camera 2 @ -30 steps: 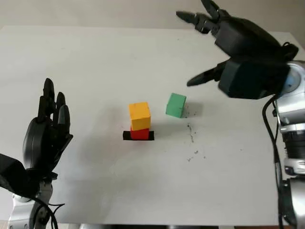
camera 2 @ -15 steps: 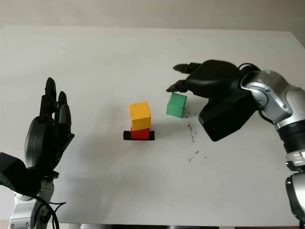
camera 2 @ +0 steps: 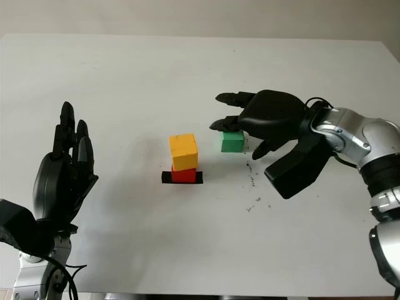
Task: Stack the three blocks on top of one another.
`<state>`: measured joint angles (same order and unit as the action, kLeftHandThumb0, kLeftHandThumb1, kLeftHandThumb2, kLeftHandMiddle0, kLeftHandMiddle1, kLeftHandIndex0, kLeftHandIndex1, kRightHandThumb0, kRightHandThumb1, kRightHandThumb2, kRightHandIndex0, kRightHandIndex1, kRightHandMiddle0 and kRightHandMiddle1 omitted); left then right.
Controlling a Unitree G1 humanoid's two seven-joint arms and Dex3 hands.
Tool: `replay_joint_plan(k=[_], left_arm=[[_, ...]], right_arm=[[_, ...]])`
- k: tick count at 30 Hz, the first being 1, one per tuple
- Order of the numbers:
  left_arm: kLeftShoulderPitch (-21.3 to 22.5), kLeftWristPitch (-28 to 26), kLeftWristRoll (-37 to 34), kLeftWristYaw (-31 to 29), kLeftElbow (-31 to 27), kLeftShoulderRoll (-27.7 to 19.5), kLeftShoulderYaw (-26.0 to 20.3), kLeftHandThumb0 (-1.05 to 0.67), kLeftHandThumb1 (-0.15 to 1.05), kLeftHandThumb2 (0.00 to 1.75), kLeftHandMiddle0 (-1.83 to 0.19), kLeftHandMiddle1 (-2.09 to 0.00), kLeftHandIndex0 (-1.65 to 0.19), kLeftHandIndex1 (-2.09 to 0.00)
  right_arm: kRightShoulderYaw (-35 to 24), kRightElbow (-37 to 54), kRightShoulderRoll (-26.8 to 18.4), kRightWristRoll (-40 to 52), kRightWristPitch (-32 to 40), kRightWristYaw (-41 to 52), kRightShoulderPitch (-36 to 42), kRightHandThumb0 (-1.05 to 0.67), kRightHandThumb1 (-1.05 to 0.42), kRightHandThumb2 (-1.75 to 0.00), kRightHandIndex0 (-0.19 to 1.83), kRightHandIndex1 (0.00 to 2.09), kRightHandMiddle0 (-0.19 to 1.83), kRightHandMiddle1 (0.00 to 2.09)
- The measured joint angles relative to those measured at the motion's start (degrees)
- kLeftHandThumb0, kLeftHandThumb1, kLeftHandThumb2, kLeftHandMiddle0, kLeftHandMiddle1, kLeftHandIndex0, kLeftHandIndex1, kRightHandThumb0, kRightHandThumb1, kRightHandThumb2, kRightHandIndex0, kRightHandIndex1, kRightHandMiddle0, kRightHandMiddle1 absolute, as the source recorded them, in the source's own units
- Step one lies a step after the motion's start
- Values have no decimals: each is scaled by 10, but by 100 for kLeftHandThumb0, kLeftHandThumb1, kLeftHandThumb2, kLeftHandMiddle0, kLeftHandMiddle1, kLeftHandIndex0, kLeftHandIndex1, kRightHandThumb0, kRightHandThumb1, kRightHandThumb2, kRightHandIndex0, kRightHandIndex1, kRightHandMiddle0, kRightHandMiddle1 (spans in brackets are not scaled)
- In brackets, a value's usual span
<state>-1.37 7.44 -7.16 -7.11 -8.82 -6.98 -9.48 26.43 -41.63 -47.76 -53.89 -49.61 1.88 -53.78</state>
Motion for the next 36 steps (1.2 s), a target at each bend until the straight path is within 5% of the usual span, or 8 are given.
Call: replay_joint_plan(k=[10,13,16,20,23,29,36], left_arm=[[-8,-10,10,7,-6,0,7,-63,105,66,19,0,19,0],[-11,-11,12,8,-8,1,8,-63,105,67,19,0,19,0],[-12,-11,16,10,-9,1,9,-63,105,68,19,0,19,0],[-12,-10,17,8,-11,1,9,-63,105,67,19,0,19,0],[-13,-8,13,4,-10,1,9,-64,105,66,19,0,19,0],[-13,-10,12,6,-11,1,9,-65,105,64,19,0,19,0],[-16,-10,17,11,-12,1,10,-65,105,63,19,-1,19,0]], right_arm=[[10,-35,7,-7,-16,-72,-13,-32,-94,-6,16,10,75,29],[18,-35,7,-29,-16,-99,-25,-33,-94,-5,21,7,68,69],[26,-35,7,-50,-15,-117,-34,-33,-94,-5,23,6,57,81],[30,-36,7,-50,-2,-106,-37,-41,-91,-5,14,3,45,40],[3,-27,13,36,59,12,-28,-54,-89,-5,-1,1,26,18],[-77,86,42,230,293,282,33,-69,-89,-5,-18,0,2,2],[-97,178,54,274,421,364,70,-79,-89,-5,-19,0,-12,0]])
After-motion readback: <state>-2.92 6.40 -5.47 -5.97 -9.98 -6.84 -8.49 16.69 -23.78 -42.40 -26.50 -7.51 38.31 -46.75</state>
